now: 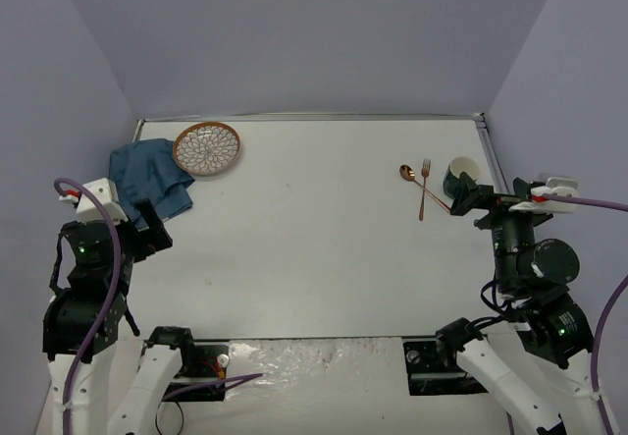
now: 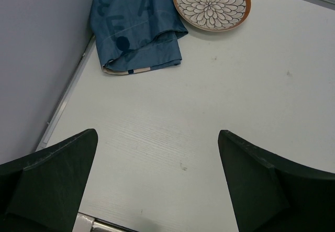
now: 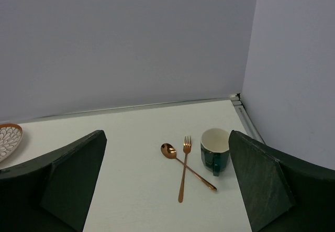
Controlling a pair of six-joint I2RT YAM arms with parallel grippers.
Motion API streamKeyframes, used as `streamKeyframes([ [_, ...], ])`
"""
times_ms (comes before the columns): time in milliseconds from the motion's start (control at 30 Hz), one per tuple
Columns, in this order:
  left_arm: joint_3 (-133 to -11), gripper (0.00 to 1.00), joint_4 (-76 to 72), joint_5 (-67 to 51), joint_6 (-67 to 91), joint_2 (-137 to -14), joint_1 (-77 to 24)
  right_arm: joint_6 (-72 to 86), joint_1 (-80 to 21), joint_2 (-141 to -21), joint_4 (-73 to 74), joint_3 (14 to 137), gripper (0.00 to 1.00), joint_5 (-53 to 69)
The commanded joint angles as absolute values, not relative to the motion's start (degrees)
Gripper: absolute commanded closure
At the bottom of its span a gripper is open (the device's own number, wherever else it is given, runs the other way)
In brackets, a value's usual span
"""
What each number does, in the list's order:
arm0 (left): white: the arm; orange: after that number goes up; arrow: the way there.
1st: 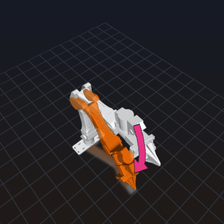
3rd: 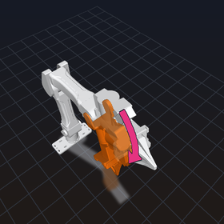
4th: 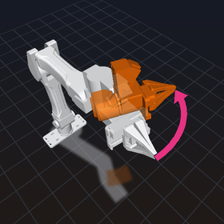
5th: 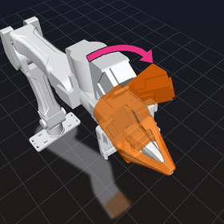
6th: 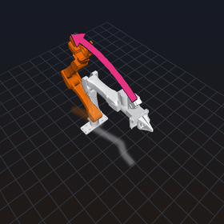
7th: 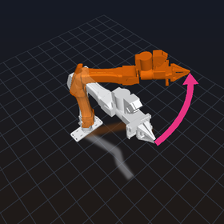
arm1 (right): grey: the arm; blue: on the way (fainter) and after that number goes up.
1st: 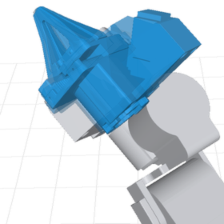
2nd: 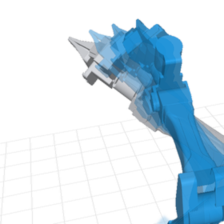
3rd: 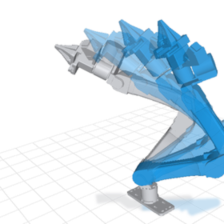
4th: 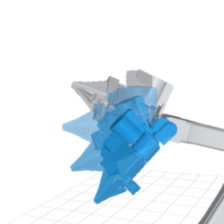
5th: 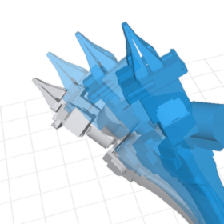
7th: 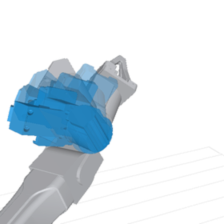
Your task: Set the dinner table for one person
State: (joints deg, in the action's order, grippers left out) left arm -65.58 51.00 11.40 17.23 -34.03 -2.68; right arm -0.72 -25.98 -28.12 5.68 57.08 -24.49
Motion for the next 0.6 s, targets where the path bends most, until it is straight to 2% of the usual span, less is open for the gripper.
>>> streamKeyframes([
  [0, -64.5, 0.03, 45.9, 11.2, 23.0, -40.2, -3.0, 5.4, -26.4, -29.0, 0.9, 55.7, 0.0, -23.0],
  [167, -64.7, 0.03, 44.9, 11.0, 28.6, -53.3, -1.8, 11.9, -26.4, -29.6, 0.9, 51.4, 0.0, -14.1],
  [333, -64.0, 0.03, 36.6, 4.1, 32.5, -63.8, 6.8, 15.5, -26.4, -31.7, 1.2, 48.8, 0.0, -7.4],
  [567, -63.5, 0.03, 24.3, 0.6, 33.5, -77.2, 20.7, 17.2, -26.4, -32.0, 1.1, 45.4, 0.0, -0.8],
])
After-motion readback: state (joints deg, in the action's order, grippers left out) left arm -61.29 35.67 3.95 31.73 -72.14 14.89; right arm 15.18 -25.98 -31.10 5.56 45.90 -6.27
